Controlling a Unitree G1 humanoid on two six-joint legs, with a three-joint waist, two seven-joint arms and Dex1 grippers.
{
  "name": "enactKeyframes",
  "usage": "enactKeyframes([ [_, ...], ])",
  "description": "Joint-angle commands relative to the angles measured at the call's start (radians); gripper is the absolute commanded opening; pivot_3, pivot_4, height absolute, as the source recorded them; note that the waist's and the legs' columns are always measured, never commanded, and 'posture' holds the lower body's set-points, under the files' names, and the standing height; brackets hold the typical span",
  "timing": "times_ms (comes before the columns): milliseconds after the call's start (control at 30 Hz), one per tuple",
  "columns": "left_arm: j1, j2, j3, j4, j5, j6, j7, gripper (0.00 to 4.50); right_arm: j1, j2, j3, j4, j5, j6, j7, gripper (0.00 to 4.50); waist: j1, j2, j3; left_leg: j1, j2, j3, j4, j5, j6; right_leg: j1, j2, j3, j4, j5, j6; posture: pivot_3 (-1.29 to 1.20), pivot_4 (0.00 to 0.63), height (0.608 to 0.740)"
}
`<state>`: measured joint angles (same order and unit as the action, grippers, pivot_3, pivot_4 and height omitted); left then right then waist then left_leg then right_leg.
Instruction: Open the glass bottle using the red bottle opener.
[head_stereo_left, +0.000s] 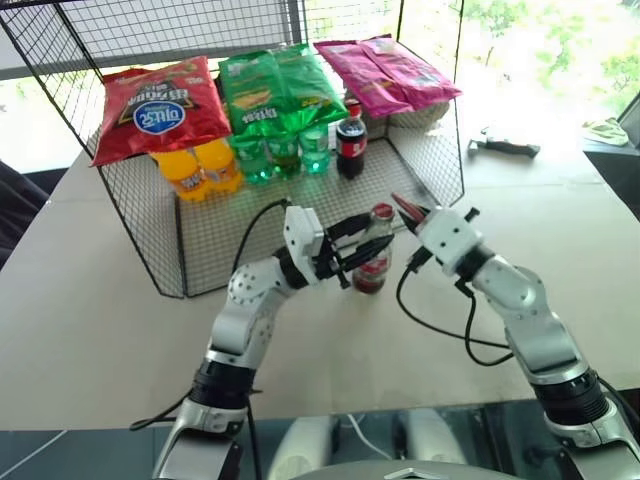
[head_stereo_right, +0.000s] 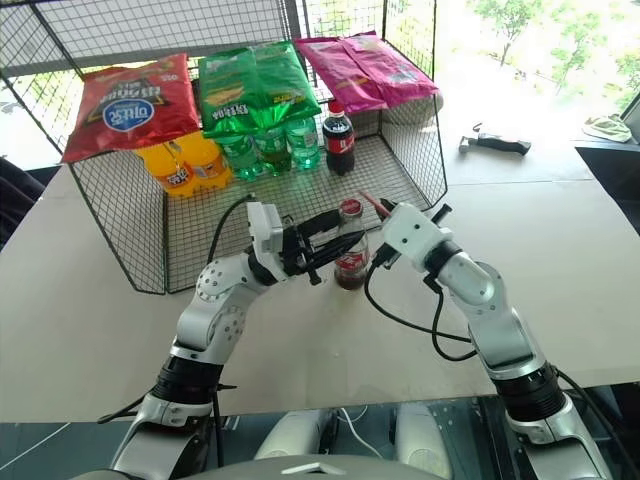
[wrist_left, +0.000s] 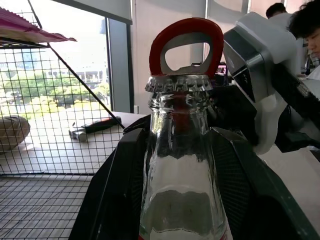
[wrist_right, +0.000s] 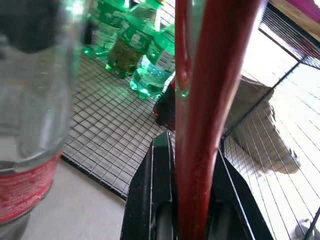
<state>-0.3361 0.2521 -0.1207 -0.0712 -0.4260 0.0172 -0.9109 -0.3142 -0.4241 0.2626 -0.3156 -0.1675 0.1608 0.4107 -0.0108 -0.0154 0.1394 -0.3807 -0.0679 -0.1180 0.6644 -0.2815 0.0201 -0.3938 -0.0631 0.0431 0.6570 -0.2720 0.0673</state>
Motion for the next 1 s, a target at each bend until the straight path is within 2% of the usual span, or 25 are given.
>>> enactKeyframes([
  [33,0.01,0.003,-0.011,-0.009,0.012,0.01,0.006,1.94,-0.034,-0.009,0.026,-0.011,-0.065,-0.049,0.004,0.0,0.001,0.0,0.0,0.0,0.0,0.0,0.0,0.0,0.0,0.0,0.0,0.0,0.0,0.0,0.0,0.0,0.15,0.74],
  [200,0.007,0.005,-0.016,0.0,0.021,0.005,0.005,1.94,-0.059,-0.004,0.062,0.014,-0.136,-0.082,0.005,0.0,0.002,0.0,0.0,0.0,0.0,-0.001,0.0,0.0,0.0,0.0,0.0,-0.001,0.0,0.0,0.0,0.0,0.15,0.74],
  [733,-0.007,0.003,-0.015,0.013,0.013,0.012,0.001,1.94,-0.006,-0.018,0.088,0.125,-0.385,-0.292,-0.15,0.0,0.002,-0.001,-0.001,0.001,0.0,0.0,0.0,0.0,0.0,0.001,0.0,0.0,0.0,0.0,0.0,0.0,0.15,0.74],
  [1000,-0.009,0.005,-0.014,0.013,0.013,0.017,-0.001,1.94,0.005,-0.008,0.092,0.144,-0.415,-0.35,-0.179,0.0,0.003,-0.001,-0.002,0.002,0.0,-0.001,0.0,0.0,0.0,0.002,0.0,-0.001,0.0,0.0,0.0,0.0,0.15,0.74],
])
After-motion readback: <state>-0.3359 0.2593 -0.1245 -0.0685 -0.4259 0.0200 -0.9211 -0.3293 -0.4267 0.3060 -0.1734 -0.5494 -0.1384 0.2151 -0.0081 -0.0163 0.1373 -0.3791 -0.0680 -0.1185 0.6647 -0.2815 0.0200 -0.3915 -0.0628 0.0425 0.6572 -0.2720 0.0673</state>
